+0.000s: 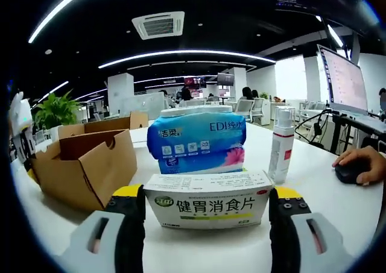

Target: Operate the shoe box by opening the lid, removing the specified soft item, and placing it in the target area until the item is outside and the box remains undamaged.

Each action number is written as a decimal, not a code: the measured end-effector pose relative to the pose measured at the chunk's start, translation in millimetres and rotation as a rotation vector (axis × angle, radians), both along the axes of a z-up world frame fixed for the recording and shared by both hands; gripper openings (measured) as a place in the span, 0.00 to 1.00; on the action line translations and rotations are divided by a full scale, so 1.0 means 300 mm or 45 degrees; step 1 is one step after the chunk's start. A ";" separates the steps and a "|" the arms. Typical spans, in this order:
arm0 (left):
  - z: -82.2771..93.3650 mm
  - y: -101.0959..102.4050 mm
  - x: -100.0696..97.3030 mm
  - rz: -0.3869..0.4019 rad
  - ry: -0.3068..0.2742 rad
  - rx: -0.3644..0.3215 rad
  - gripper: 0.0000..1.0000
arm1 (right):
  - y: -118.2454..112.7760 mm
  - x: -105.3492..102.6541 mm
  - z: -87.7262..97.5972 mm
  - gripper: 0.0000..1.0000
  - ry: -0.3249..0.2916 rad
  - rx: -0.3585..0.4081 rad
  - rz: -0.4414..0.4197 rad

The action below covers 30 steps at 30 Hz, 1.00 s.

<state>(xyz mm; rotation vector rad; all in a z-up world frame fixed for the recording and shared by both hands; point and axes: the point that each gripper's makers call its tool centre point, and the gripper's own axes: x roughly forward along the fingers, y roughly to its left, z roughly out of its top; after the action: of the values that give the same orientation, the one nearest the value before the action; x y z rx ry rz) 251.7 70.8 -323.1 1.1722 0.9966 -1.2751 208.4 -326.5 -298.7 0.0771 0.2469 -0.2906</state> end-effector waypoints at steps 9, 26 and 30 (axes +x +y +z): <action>0.001 0.001 0.001 0.000 -0.001 0.001 0.03 | 0.004 0.027 0.001 0.85 -0.016 -0.008 0.114; 0.008 -0.004 0.000 0.016 0.029 -0.041 0.03 | -0.030 0.076 0.001 0.85 -0.001 -0.005 0.203; 0.007 -0.006 -0.002 0.002 0.030 -0.039 0.03 | -0.024 0.075 0.001 0.85 0.001 -0.006 0.215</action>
<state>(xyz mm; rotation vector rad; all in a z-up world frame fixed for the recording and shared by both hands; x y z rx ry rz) 251.0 69.1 -321.1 1.1347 0.9916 -1.3013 230.8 -333.7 -298.4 0.0508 0.2516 -0.1236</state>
